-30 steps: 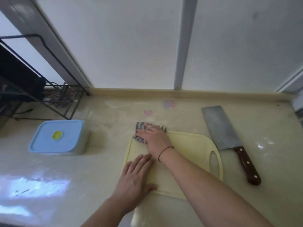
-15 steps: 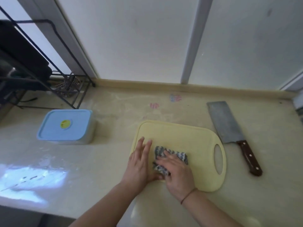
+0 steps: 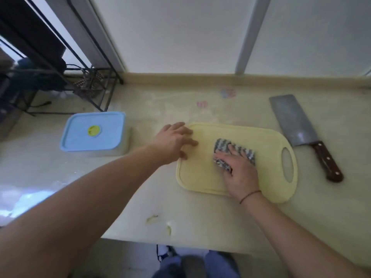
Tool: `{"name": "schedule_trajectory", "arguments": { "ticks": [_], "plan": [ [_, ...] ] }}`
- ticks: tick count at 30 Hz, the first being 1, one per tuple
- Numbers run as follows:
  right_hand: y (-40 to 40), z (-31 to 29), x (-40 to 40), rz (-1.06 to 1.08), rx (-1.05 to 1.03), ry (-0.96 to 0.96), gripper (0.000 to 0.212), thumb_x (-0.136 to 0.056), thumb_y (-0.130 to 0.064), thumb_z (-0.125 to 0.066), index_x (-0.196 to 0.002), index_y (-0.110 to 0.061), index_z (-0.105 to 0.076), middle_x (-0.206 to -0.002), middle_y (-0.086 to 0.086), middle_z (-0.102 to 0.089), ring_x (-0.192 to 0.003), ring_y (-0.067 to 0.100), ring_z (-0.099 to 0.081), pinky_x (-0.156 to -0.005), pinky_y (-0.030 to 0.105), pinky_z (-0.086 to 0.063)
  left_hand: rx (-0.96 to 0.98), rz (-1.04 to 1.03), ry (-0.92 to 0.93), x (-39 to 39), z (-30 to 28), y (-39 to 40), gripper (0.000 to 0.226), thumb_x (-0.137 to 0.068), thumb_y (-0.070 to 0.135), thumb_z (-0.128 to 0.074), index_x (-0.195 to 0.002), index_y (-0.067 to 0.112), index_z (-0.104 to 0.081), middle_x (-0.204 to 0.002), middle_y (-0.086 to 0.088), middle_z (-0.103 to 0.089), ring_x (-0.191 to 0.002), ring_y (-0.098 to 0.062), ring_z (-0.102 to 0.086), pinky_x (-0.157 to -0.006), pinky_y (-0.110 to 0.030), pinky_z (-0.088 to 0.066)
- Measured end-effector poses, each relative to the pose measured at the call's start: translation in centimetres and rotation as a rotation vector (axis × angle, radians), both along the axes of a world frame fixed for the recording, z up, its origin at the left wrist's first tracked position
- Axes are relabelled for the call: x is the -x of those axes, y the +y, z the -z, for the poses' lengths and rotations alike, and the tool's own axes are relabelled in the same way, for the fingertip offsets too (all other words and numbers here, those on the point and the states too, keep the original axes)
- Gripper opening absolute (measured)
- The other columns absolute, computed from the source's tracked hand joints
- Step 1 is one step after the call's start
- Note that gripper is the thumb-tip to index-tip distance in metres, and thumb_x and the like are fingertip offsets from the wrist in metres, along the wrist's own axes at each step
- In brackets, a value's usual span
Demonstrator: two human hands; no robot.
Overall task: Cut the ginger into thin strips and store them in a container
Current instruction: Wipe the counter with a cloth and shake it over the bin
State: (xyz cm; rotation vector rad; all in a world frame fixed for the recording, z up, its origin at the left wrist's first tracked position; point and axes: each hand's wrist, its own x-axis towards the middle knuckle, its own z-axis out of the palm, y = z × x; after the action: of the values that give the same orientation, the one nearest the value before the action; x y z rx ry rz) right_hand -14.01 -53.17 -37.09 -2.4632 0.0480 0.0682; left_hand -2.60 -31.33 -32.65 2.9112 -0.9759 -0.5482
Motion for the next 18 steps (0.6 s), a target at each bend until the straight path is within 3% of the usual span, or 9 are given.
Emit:
{"name": "schedule_trajectory", "arguments": {
  "ticks": [2,4,8,9,11,13,15,16,18],
  "plan": [
    [4.7,0.1,3.1,-0.031,-0.001,-0.06,0.051,-0.07,-0.007,-0.056,-0.114,-0.02,-0.08,-0.125,0.006,-0.077,-0.129,0.032,-0.066,-0.121,0.047,-0.03,-0.034,0.007,-0.018,0.2,0.0,0.3,0.064,-0.087,0.05,-0.072,-0.145,0.05,-0.045,-0.16,0.012,-0.032,-0.152,-0.02,-0.015,-0.119,-0.04,-0.016],
    [9.7,-0.1,5.8,-0.124,-0.037,-0.107,0.043,-0.074,-0.016,-0.052,-0.104,-0.027,-0.081,-0.115,0.003,-0.08,-0.114,0.023,-0.074,-0.112,0.038,-0.046,-0.058,-0.003,-0.025,0.1,-0.2,0.6,0.064,-0.086,0.052,-0.071,-0.144,0.053,-0.045,-0.159,0.014,-0.032,-0.152,-0.02,-0.014,-0.121,-0.042,-0.013],
    [15.3,-0.6,8.7,-0.234,-0.157,-0.174,0.043,-0.075,-0.016,-0.053,-0.106,-0.035,-0.077,-0.109,-0.008,-0.081,-0.106,0.007,-0.073,-0.097,0.035,-0.059,-0.066,-0.022,-0.004,0.3,-0.2,0.8,0.062,-0.087,0.054,-0.069,-0.144,0.054,-0.043,-0.16,0.015,-0.03,-0.153,-0.021,-0.01,-0.123,-0.046,-0.005],
    [14.6,-1.1,8.8,-0.141,-0.297,-0.205,0.044,-0.078,-0.01,-0.055,-0.11,-0.034,-0.074,-0.111,-0.011,-0.08,-0.108,0.004,-0.071,-0.096,0.033,-0.06,-0.072,-0.02,-0.002,0.5,-0.1,0.9,0.062,-0.089,0.054,-0.067,-0.145,0.054,-0.042,-0.161,0.014,-0.028,-0.153,-0.021,-0.009,-0.124,-0.048,-0.003],
    [10.5,-2.9,8.6,0.135,-0.538,-0.167,0.042,-0.087,-0.005,-0.059,-0.107,-0.038,-0.074,-0.11,-0.03,-0.075,-0.109,-0.009,-0.067,-0.094,0.016,-0.055,-0.103,-0.001,-0.006,0.8,-0.1,1.1,0.061,-0.093,0.055,-0.062,-0.148,0.053,-0.036,-0.163,0.013,-0.024,-0.155,-0.02,-0.005,-0.124,-0.051,0.0],
    [4.7,-5.7,9.5,0.383,-0.558,-0.202,0.031,-0.089,-0.013,-0.061,-0.102,-0.04,-0.071,-0.103,-0.043,-0.07,-0.1,-0.019,-0.065,-0.085,0.001,-0.047,-0.135,0.0,0.012,1.4,-0.3,1.4,0.06,-0.096,0.055,-0.056,-0.151,0.054,-0.03,-0.166,0.013,-0.018,-0.155,-0.02,-0.001,-0.124,-0.053,0.002],
    [-0.6,-7.1,10.3,0.559,-0.426,-0.303,0.027,-0.088,-0.013,-0.059,-0.108,-0.028,-0.069,-0.103,-0.032,-0.074,-0.097,-0.02,-0.065,-0.084,-0.003,-0.044,-0.142,-0.02,0.025,1.8,-0.3,1.6,0.058,-0.099,0.054,-0.05,-0.152,0.054,-0.026,-0.167,0.014,-0.012,-0.156,-0.02,0.001,-0.124,-0.055,0.003],
    [-2.5,-6.7,10.4,0.605,-0.337,-0.304,0.032,-0.086,-0.01,-0.058,-0.113,-0.024,-0.068,-0.109,-0.016,-0.077,-0.099,-0.013,-0.068,-0.087,-0.001,-0.044,-0.139,-0.038,0.032,2.0,-0.3,1.7,0.057,-0.1,0.053,-0.049,-0.152,0.054,-0.025,-0.167,0.014,-0.011,-0.156,-0.02,0.002,-0.123,-0.056,0.005],
    [-3.6,-4.5,10.5,0.562,-0.198,-0.159,0.049,-0.08,-0.004,-0.061,-0.122,-0.026,-0.068,-0.119,0.009,-0.076,-0.11,0.02,-0.073,-0.099,0.012,-0.043,-0.125,-0.064,0.033,2.1,-0.1,1.5,0.057,-0.101,0.052,-0.047,-0.153,0.054,-0.024,-0.168,0.016,-0.009,-0.156,-0.019,0.004,-0.122,-0.057,0.007]
  ]
}}
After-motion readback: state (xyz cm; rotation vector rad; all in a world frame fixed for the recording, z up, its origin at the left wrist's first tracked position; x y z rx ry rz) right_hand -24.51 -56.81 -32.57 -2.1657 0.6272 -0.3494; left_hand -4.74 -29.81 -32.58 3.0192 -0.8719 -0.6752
